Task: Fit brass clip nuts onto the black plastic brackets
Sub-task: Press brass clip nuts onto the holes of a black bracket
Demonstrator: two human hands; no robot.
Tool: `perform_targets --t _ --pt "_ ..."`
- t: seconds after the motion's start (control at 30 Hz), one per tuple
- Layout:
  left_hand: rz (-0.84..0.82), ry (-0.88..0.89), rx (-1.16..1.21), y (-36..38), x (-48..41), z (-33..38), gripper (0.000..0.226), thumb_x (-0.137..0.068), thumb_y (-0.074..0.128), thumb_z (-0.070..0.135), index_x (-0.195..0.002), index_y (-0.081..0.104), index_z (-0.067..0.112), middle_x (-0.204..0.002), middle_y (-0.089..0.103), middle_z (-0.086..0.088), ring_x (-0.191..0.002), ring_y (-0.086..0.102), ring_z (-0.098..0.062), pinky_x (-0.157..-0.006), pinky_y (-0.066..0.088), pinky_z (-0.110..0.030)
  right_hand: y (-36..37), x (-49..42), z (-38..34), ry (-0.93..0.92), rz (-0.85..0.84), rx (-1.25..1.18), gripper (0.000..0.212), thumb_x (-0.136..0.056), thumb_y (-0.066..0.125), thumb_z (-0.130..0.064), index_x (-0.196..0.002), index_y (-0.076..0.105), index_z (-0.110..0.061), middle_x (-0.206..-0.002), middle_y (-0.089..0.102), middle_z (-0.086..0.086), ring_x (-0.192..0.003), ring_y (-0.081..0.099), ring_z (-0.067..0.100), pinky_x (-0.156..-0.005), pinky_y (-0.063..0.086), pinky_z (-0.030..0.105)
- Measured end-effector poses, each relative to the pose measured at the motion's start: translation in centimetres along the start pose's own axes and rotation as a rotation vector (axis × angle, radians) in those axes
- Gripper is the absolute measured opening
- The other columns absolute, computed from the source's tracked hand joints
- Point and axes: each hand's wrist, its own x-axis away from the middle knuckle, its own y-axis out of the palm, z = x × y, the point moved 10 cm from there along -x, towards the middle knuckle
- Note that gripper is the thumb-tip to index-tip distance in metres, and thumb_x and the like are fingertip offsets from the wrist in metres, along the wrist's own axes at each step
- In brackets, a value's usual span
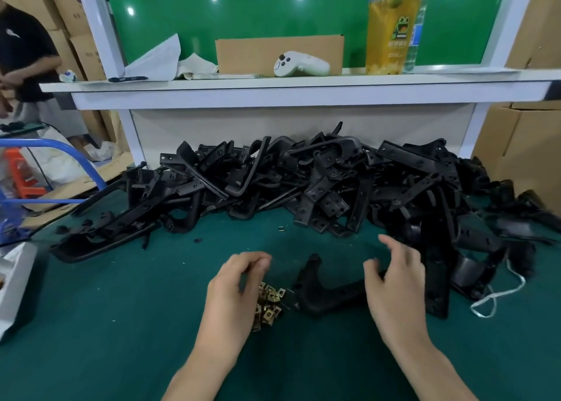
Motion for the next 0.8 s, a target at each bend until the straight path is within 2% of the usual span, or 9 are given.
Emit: perform_targets --t 0.07,0.13,0.23,0.33,0.4,0.5,0.67,0.73,0.8 --pt "0.012 -0.080 0.147 -0.2 -0.1 -0.3 0.022 -0.099 0.061 0.019 -0.092 0.073 0.036 -0.089 0.072 0.019 -0.086 0.066 0.001 -0.073 0.045 -0.005 -0.1 0.7 -2.8 -0.183 0.013 0.031 0.042 -0.101 0.047 -0.027 -0.143 0.044 -0.027 -0.134 0.046 -0.006 -0.123 0.039 0.011 -0.102 0.043 0.041" --pt "0.005 -0.154 0.251 -0.1 -0.2 -0.6 0.022 -0.101 0.059 0.017 -0.094 0.075 0.031 -0.084 0.074 0.018 -0.078 0.066 0.004 -0.070 0.046 -0.004 1.3 1.7 -4.6 -0.287 -0.086 0.015 0.047 -0.101 0.039 -0.041 -0.147 0.037 -0.032 -0.137 0.046 -0.014 -0.127 0.036 0.004 -0.107 0.038 0.033" --pt "-0.015 -0.231 0.341 0.0 -0.3 -1.4 0.024 -0.102 0.056 0.012 -0.099 0.076 0.025 -0.083 0.075 0.012 -0.075 0.068 0.001 -0.069 0.049 -0.008 4.6 3.1 -5.0 -0.301 -0.304 0.063 0.066 -0.096 0.025 -0.065 -0.156 0.012 -0.039 -0.146 0.040 -0.016 -0.134 0.028 0.003 -0.118 0.027 0.032" --pt "-0.027 -0.290 0.401 0.2 -0.4 -2.1 0.022 -0.101 0.058 0.012 -0.100 0.076 0.024 -0.085 0.077 0.005 -0.076 0.070 -0.004 -0.070 0.052 -0.011 6.3 3.5 -4.0 -0.234 -0.439 0.114 0.075 -0.093 0.022 -0.073 -0.157 0.001 -0.040 -0.140 0.050 -0.010 -0.125 0.042 0.010 -0.112 0.030 0.030" --pt "-0.035 -0.311 0.432 0.3 -0.4 -2.3 0.019 -0.100 0.059 0.013 -0.100 0.076 0.022 -0.086 0.078 0.003 -0.077 0.071 -0.007 -0.069 0.053 -0.012 6.3 3.6 -4.0 -0.233 -0.462 0.108 0.074 -0.092 0.020 -0.074 -0.157 0.005 -0.041 -0.122 0.056 -0.016 -0.112 0.047 0.007 -0.104 0.035 0.027" --pt "-0.086 -0.317 0.404 0.7 -0.4 -2.3 0.017 -0.101 0.058 0.012 -0.102 0.074 0.018 -0.089 0.078 0.001 -0.077 0.073 -0.010 -0.068 0.052 -0.012 5.8 3.5 -4.2 -0.233 -0.445 0.041 0.067 -0.094 0.021 -0.070 -0.154 0.015 -0.043 -0.102 0.057 -0.027 -0.102 0.054 0.000 -0.103 0.041 0.032" --pt "-0.157 -0.195 0.107 0.8 -0.2 -1.5 0.014 -0.099 0.061 0.019 -0.096 0.072 0.028 -0.082 0.075 0.017 -0.075 0.066 0.002 -0.069 0.046 -0.007 5.4 3.4 -4.2 -0.229 -0.406 0.031 0.058 -0.097 0.024 -0.065 -0.151 0.026 -0.042 -0.082 0.059 -0.020 -0.084 0.056 -0.002 -0.094 0.045 0.030" --pt "-0.146 -0.181 0.069 0.7 -0.1 -1.4 0.014 -0.098 0.062 0.021 -0.093 0.071 0.030 -0.076 0.071 0.019 -0.068 0.061 0.003 -0.065 0.045 -0.008 5.5 3.5 -3.9 -0.224 -0.415 0.046 0.058 -0.096 0.024 -0.066 -0.149 0.027 -0.043 -0.078 0.058 -0.014 -0.083 0.055 0.002 -0.089 0.043 0.029" --pt "-0.128 -0.180 0.085 0.5 -0.1 -1.4 0.016 -0.099 0.060 0.018 -0.093 0.070 0.029 -0.081 0.073 0.016 -0.074 0.066 -0.001 -0.071 0.049 -0.013 5.8 3.6 -3.7 -0.211 -0.432 0.067 0.060 -0.094 0.022 -0.069 -0.149 0.026 -0.045 -0.082 0.056 -0.014 -0.088 0.053 0.003 -0.088 0.041 0.028"
